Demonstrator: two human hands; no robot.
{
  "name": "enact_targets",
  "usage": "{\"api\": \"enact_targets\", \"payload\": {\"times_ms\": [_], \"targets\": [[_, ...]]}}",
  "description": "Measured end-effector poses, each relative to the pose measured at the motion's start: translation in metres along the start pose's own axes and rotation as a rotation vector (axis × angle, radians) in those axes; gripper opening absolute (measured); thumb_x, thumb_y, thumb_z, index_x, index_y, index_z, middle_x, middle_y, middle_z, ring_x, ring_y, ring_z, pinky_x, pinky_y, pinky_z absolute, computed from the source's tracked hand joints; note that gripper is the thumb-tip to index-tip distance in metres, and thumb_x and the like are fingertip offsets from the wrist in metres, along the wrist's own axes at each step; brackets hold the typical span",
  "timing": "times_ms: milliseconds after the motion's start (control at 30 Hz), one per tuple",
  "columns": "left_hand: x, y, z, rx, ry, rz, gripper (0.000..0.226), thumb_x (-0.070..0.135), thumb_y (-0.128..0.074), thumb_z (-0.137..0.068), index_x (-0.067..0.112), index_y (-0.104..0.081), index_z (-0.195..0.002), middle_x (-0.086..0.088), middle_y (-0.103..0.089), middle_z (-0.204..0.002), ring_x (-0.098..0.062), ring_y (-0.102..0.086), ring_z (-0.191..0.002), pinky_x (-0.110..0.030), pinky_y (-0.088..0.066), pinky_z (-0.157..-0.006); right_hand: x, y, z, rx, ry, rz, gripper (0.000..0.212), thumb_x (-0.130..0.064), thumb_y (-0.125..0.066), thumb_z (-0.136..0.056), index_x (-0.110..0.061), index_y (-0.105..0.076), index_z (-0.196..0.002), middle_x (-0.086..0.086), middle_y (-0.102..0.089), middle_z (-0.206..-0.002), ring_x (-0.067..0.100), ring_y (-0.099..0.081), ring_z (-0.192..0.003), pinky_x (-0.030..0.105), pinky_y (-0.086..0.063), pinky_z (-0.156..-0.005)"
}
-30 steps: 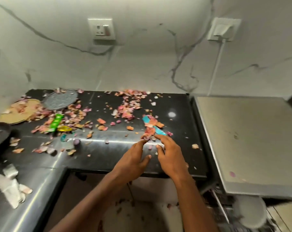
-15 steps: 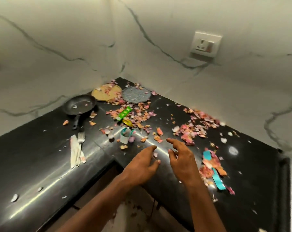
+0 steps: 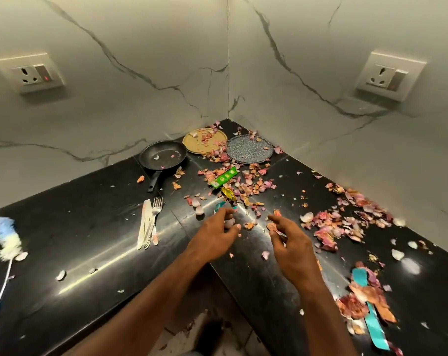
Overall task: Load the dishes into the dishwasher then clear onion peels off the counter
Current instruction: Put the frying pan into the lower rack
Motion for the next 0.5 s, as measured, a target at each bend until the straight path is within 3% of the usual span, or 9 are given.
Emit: {"api": "enact_targets", "payload": {"times_ms": [100, 167, 233, 300, 400, 500], "targets": [[-0.011, 0.020, -0.027, 0.053, 0.043, -0.034, 0.051, 0.038, -0.064, -0.101, 0.025, -0.045, -0.147, 0.003, -0.054, -0.146, -0.012, -0.061, -0.117, -0.040, -0.057, -0.095, -0.003, -0.003, -0.017, 0.010, -0.009, -0.002, 0.045, -0.012, -0.065, -0.101, -0.045, -0.061, -0.132, -0.009, -0.065, -0.133, 0.008, -0.064, -0.118, 0.037, -0.056, -0.103], [-0.023, 0.039, -0.050, 0.111, 0.071, -0.094, 0.052, 0.035, -0.063, -0.101, 0.022, -0.043, -0.148, -0.003, -0.054, -0.148, -0.014, -0.061, -0.114, -0.032, -0.055, -0.087, -0.007, -0.006, -0.029, -0.004, -0.015, 0.010, 0.042, -0.012, -0.064, -0.102, -0.039, -0.063, -0.134, -0.014, -0.064, -0.129, 0.004, -0.063, -0.115, 0.026, -0.055, -0.099], [-0.038, 0.062, -0.072, 0.170, 0.124, -0.195, 0.056, 0.034, -0.063, -0.101, 0.017, -0.042, -0.150, -0.009, -0.052, -0.150, -0.021, -0.057, -0.123, -0.036, -0.051, -0.095, -0.011, -0.010, -0.038, -0.023, -0.012, 0.027, 0.041, -0.013, -0.063, -0.102, -0.039, -0.063, -0.134, -0.017, -0.062, -0.128, 0.003, -0.062, -0.115, 0.017, -0.050, -0.094], [-0.059, 0.088, -0.099, 0.210, 0.213, -0.316, 0.060, 0.035, -0.066, -0.099, 0.011, -0.042, -0.149, -0.015, -0.052, -0.147, -0.031, -0.053, -0.130, -0.045, -0.048, -0.103, -0.012, -0.016, -0.048, -0.027, -0.024, 0.035, 0.040, -0.015, -0.063, -0.102, -0.037, -0.062, -0.135, -0.018, -0.060, -0.131, 0.003, -0.060, -0.119, 0.019, -0.049, -0.096], [-0.092, 0.127, -0.132, 0.296, 0.348, -0.481, 0.060, 0.044, -0.069, -0.092, 0.007, -0.050, -0.135, -0.022, -0.055, -0.136, -0.041, -0.054, -0.123, -0.054, -0.051, -0.098, -0.012, -0.023, -0.062, -0.015, -0.037, 0.047, 0.040, -0.015, -0.062, -0.103, -0.034, -0.062, -0.138, -0.014, -0.060, -0.138, 0.000, -0.056, -0.121, 0.022, -0.050, -0.100], [-0.125, 0.157, -0.160, 0.303, 0.474, -0.560, 0.075, 0.052, -0.072, -0.087, 0.001, -0.048, -0.137, -0.027, -0.052, -0.139, -0.047, -0.050, -0.127, -0.059, -0.047, -0.102, -0.014, -0.031, -0.073, 0.005, -0.060, 0.069, 0.040, -0.016, -0.063, -0.102, -0.029, -0.062, -0.140, -0.009, -0.061, -0.141, -0.001, -0.055, -0.121, 0.030, -0.052, -0.106]]}}
Point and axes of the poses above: each hand's wrist, its own z-axis away from the middle knuckle, its own y-axis out of the back of the hand, x = y × z, the point moved 1 cm from there along -z, towards the middle knuckle
